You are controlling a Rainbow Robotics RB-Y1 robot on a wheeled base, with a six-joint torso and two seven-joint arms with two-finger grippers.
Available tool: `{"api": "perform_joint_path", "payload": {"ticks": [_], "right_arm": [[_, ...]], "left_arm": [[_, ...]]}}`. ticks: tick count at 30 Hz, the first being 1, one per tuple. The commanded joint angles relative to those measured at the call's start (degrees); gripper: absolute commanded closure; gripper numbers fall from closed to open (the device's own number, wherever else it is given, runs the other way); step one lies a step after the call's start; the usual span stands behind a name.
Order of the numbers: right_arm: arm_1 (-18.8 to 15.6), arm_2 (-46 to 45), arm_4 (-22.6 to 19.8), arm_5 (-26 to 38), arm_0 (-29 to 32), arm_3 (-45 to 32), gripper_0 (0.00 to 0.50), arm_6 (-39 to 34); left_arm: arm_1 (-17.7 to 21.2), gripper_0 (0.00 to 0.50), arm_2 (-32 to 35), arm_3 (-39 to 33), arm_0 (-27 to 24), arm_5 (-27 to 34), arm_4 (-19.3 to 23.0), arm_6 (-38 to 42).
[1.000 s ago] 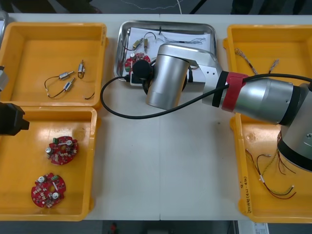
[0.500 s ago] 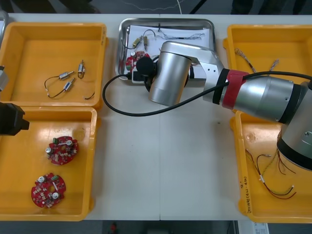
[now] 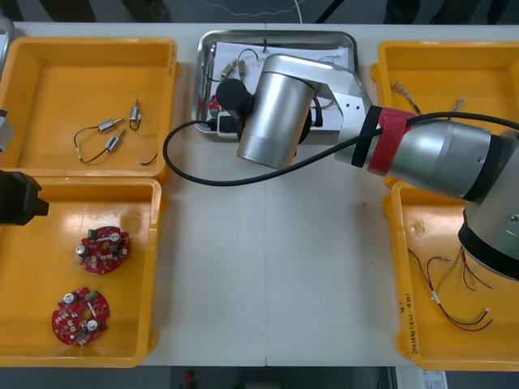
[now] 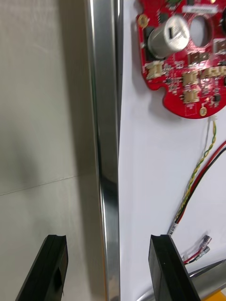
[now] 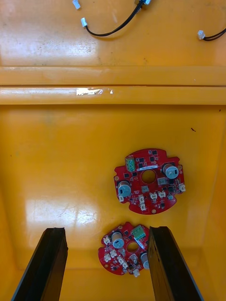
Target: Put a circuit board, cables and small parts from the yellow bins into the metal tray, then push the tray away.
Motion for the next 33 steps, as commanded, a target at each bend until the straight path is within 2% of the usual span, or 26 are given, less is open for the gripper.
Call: {"api": "perform_joint_path", "payload": {"ticks": [1,13,19,27,33], "right_arm": [[1.07,-7.58,-1.00,4.80,-0.20,-6.18,0.000,1.47],[0.89,-19.01,-1.00,23.87,4.81,-19.45,0.000,1.56],[0.54,-27.62,-0.65,33.63,9.55,-26.13,0.000,1.82],[-2.01,-32.02,-0.74,35.08,11.57,-32.11,0.000,0.77],[-2.19,-37.90,-0.74,35.08,14.47,-33.69,0.000,-0.28]], "left_arm": [[2.55,0.000,1.68,-0.23,0.94,0.37,-0.51,-3.99],[2.55,0.000,1.68,-0.23,0.94,0.37,-0.51,-3.99],[2.55,0.000,1.68,-0.23,0.94,0.37,-0.51,-3.99],[2.55,0.000,1.68,-0.23,0.94,0.37,-0.51,-3.99],[2.55,0.000,1.68,-0.23,0.94,0.37,-0.51,-3.99]]}}
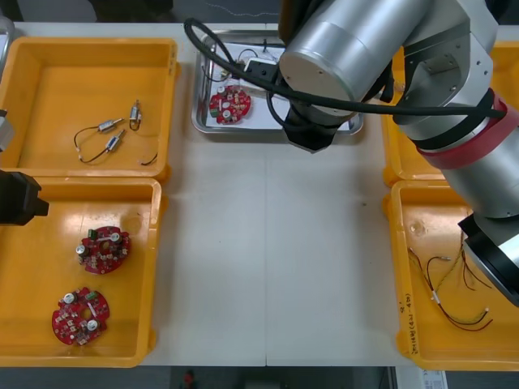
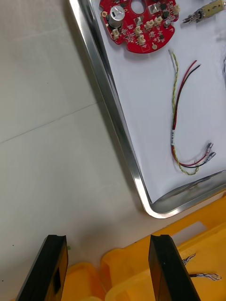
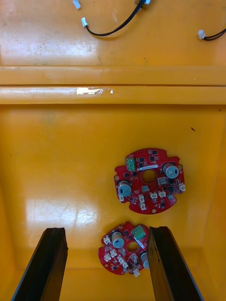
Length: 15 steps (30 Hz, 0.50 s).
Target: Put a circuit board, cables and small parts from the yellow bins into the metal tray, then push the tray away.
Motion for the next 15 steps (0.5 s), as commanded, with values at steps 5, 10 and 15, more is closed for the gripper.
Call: {"api": "perform_joint_path", "payload": {"ticks": [5,10,15], "right_arm": [[-1.95,-10.57,0.06,0.25,6.07,-6.73,0.000,-1.24],[-3.00,-15.05,-0.64,0.25,9.24,-10.43,0.000,-2.30],[-5.20,-20.33,-2.58,0.25,14.25,-15.52,0.000,-5.64]], "left_arm": [[2.55,0.000,1.68,-0.24,0.92,0.37,-0.49,-3.99],[2.55,0.000,1.68,-0.24,0.92,0.37,-0.49,-3.99],[2.55,0.000,1.68,-0.24,0.92,0.37,-0.49,-3.99]]}}
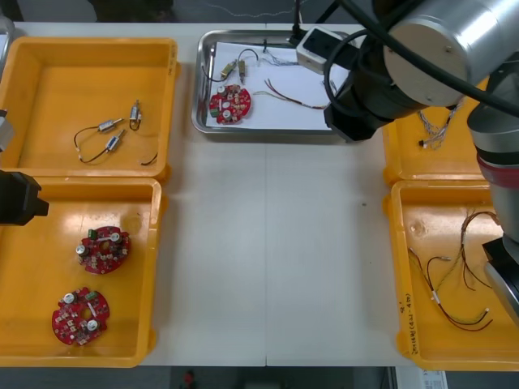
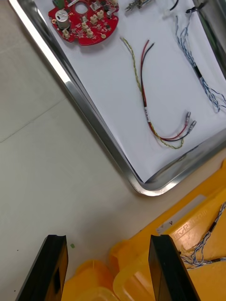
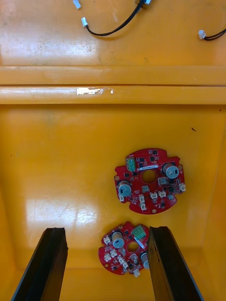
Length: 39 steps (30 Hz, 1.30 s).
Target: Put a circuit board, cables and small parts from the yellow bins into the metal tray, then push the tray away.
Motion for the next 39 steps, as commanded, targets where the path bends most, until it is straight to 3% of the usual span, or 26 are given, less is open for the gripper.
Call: {"api": "perform_joint_path", "payload": {"ticks": [1,6,14,23,32,39], "right_arm": [[-3.78,-6.31,-3.06,0.20,5.12,-5.98,0.000,-6.35],[-5.72,-12.11,-6.05,0.20,10.30,-8.97,0.000,-12.33],[-7.74,-19.50,-6.84,0.20,16.28,-9.85,0.000,-17.43],[-10.55,-28.55,-7.36,0.20,24.63,-11.87,0.000,-17.96],[-10.99,-38.57,-10.27,0.20,32.89,-12.22,0.000,-18.04],[-12.22,-41.29,-10.70,0.20,36.94,-12.13,0.000,-18.22]], "left_arm": [[2.55,0.000,1.68,-0.25,0.91,0.37,-0.49,-3.99],[2.55,0.000,1.68,-0.25,0.91,0.37,-0.49,-3.99],[2.55,0.000,1.68,-0.25,0.91,0.37,-0.49,-3.99],[2.55,0.000,1.68,-0.25,0.91,0.37,-0.49,-3.99],[2.55,0.000,1.68,-0.25,0.91,0.37,-0.49,-3.99],[2.55,0.000,1.68,-0.25,0.91,0.37,-0.49,-3.99]]}}
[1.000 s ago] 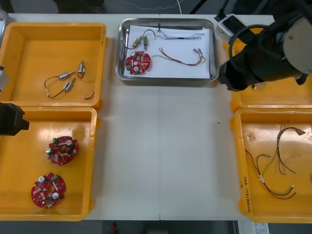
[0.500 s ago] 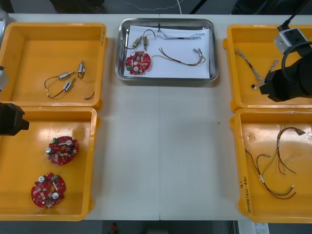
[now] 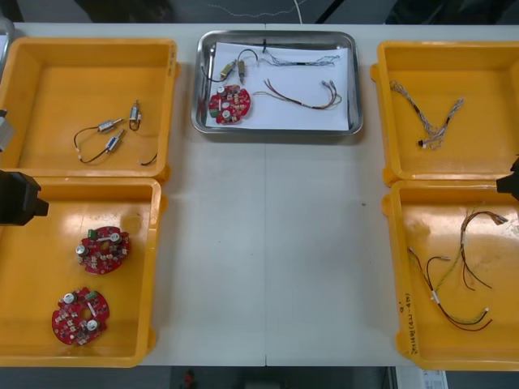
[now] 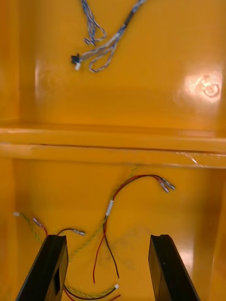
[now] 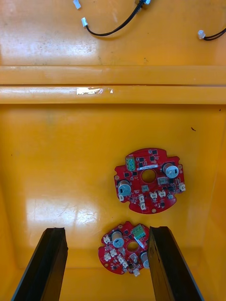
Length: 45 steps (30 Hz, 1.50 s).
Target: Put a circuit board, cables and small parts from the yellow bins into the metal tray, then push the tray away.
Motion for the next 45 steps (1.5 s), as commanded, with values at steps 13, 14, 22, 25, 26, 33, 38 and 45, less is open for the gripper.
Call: {"api": "perform_joint_path", "payload": {"ticks": [13,14,22,25,26,33,38,45], "right_arm": [[-3.93,-4.11,-4.85,0.18,7.77,-1.94,0.000,-1.82],[-3.93,-4.11,-4.85,0.18,7.77,-1.94,0.000,-1.82],[-3.93,-4.02,-6.25,0.18,9.88,-1.94,0.000,-2.61],[-3.93,-3.93,-6.52,0.18,9.96,-1.85,0.000,-2.96],[-3.93,-3.93,-6.69,0.18,10.05,-1.85,0.000,-3.05],[-3.93,-3.85,-7.05,0.18,10.58,-1.85,0.000,-3.23],[-3.93,-3.49,-6.87,0.18,10.58,-1.85,0.000,-3.23],[-3.93,-3.49,-6.87,0.18,10.58,-1.85,0.000,-3.23]], "left_arm": [[2.54,0.000,1.68,-0.29,0.88,0.37,-0.48,-3.99],[2.54,0.000,1.68,-0.29,0.88,0.37,-0.48,-3.99],[2.54,0.000,1.68,-0.29,0.88,0.37,-0.48,-3.99],[2.54,0.000,1.68,-0.29,0.88,0.37,-0.48,-3.99],[2.54,0.000,1.68,-0.29,0.88,0.37,-0.48,-3.99],[2.54,0.000,1.68,-0.29,0.88,0.37,-0.48,-3.99],[2.54,0.000,1.68,-0.29,0.88,0.37,-0.48,-3.99],[2.54,0.000,1.68,-0.29,0.88,0.37,-0.48,-3.99]]}}
